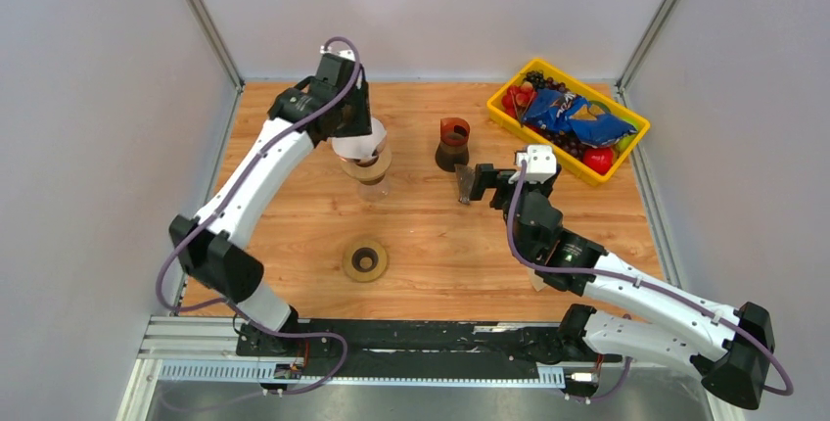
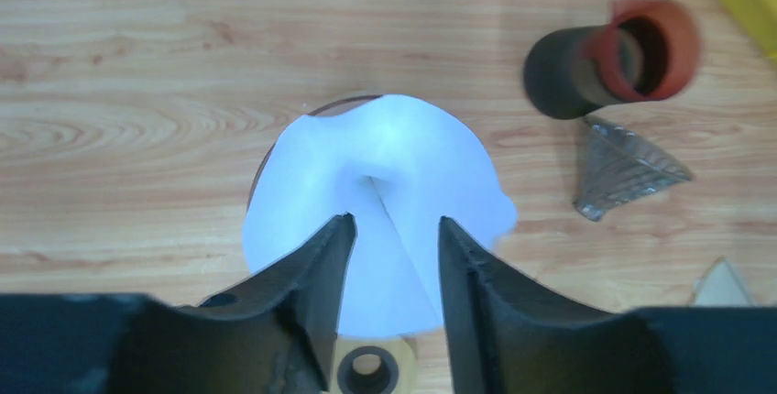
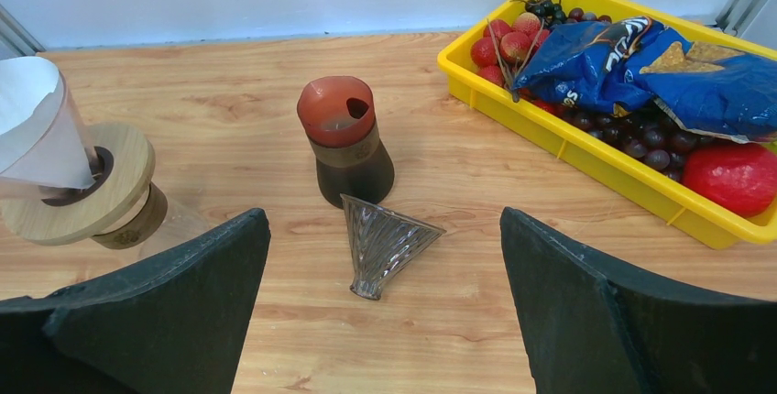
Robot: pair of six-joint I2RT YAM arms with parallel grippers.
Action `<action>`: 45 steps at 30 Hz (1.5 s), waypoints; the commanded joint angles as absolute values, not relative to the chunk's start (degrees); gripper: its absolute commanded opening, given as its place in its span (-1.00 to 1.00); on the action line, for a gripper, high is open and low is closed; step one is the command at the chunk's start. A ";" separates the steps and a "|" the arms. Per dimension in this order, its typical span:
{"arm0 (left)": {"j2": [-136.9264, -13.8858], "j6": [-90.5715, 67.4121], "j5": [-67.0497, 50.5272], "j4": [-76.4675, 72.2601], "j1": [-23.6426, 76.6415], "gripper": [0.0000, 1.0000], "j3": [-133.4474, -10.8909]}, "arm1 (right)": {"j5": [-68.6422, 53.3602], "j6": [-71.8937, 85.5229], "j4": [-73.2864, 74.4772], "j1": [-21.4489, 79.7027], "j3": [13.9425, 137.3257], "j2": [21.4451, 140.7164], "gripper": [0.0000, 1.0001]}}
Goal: Place the coffee filter in the dripper
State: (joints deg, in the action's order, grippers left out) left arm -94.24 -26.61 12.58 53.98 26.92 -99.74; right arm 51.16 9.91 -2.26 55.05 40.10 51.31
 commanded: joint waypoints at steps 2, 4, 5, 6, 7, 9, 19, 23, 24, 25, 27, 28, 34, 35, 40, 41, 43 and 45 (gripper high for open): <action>-76.40 -26.18 8.63 41.03 27.09 0.14 -93.11 | 52.00 9.14 -2.60 54.88 40.69 49.76 1.00; -69.65 -26.08 6.14 35.10 27.13 0.33 -86.77 | 51.94 9.24 -2.34 54.92 40.76 49.66 1.00; -65.05 -25.92 5.45 33.46 27.10 0.52 -82.34 | 51.78 9.36 -2.15 54.88 40.84 49.70 1.00; -63.02 -25.88 4.39 30.43 27.08 0.63 -80.32 | 51.69 9.41 -1.92 54.89 40.93 49.74 1.00; -58.76 -25.98 4.00 29.10 27.12 0.82 -76.16 | 51.56 9.47 -1.82 54.93 41.00 49.79 1.00; -52.82 -26.18 3.18 25.87 27.09 0.97 -70.25 | 51.12 9.71 -1.43 54.85 41.13 49.87 1.00; -31.54 -33.88 17.43 21.56 27.07 1.00 -48.08 | 47.24 12.67 2.41 54.86 42.03 51.43 1.00; -28.90 -37.19 23.06 21.64 27.11 1.00 -41.24 | 42.54 15.96 5.31 54.89 43.00 52.45 1.00; -28.82 -38.23 23.72 22.57 27.09 1.00 -39.95 | 40.76 16.99 5.87 54.88 43.10 52.73 1.00; -28.69 -38.94 24.03 24.06 27.14 1.00 -39.49 | 39.31 18.05 6.47 54.86 43.26 53.07 1.00; -28.79 -41.55 26.55 26.73 27.08 1.00 -38.51 | 36.23 19.65 7.20 54.77 43.39 53.86 1.00; -28.86 -43.96 27.29 27.69 27.12 1.00 -37.86 | 34.44 20.51 7.36 54.68 43.40 54.34 1.00; -28.77 -49.65 26.37 30.28 27.08 1.00 -33.36 | 19.72 22.37 6.48 54.71 44.89 60.71 1.00; -28.80 -49.61 25.03 30.07 27.12 1.00 -32.82 | 16.80 22.45 5.87 54.67 45.06 62.47 1.00; -29.03 -48.78 25.17 30.95 27.12 1.00 -32.82 | 5.75 23.44 0.60 56.06 45.94 73.60 0.99; -28.88 -48.82 26.05 31.20 27.14 1.00 -32.73 | 5.76 22.87 -1.92 57.35 46.31 75.83 0.99; -28.08 -49.19 26.93 31.36 27.10 1.00 -32.25 | 9.13 22.03 -3.57 60.28 47.17 79.62 0.99; -26.92 -49.28 27.51 31.23 27.10 1.00 -31.31 | 12.47 22.05 -4.83 63.16 48.30 82.95 0.99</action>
